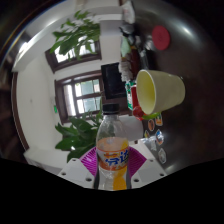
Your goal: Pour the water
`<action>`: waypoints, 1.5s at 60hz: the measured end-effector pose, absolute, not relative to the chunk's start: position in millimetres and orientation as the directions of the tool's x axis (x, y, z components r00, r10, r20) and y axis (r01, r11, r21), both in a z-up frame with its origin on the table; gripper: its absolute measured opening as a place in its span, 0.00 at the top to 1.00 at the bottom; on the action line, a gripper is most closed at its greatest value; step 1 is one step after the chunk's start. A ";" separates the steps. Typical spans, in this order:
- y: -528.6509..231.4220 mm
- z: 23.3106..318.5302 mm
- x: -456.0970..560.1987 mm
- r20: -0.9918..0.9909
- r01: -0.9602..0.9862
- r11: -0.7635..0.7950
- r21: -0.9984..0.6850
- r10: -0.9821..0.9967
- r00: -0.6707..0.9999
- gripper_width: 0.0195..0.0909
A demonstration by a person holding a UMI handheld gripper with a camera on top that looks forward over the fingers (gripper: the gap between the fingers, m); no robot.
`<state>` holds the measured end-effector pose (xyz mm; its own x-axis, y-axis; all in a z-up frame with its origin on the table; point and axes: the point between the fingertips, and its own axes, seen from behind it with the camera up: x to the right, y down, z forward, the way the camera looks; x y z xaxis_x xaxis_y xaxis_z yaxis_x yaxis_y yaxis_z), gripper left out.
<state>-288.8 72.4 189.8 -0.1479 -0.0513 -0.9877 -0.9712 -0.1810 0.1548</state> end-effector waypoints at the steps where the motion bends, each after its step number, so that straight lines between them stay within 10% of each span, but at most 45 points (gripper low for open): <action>1: 79.1 189.7 -287.7 -0.983 -0.967 -0.178 0.182 -0.050 -0.176 0.76; 20: 92.4 182.0 -269.7 -0.803 -0.795 -0.116 0.595 -0.053 -0.594 0.76; 38: 92.3 182.8 -265.1 -0.815 -0.806 -0.118 0.580 -0.074 -0.575 0.76; 53: 67.7 200.9 -271.9 -0.985 -0.957 -0.255 -0.138 -0.063 0.159 0.76; 67: 99.5 261.1 -214.8 -0.557 -0.542 -0.195 -0.817 0.026 0.830 0.77; 80: 116.1 309.9 -115.7 -0.114 -0.123 -0.059 -0.991 -0.138 0.984 0.76; 90: 117.5 287.2 -52.3 -0.036 -0.063 -0.095 -0.993 -0.262 0.964 0.74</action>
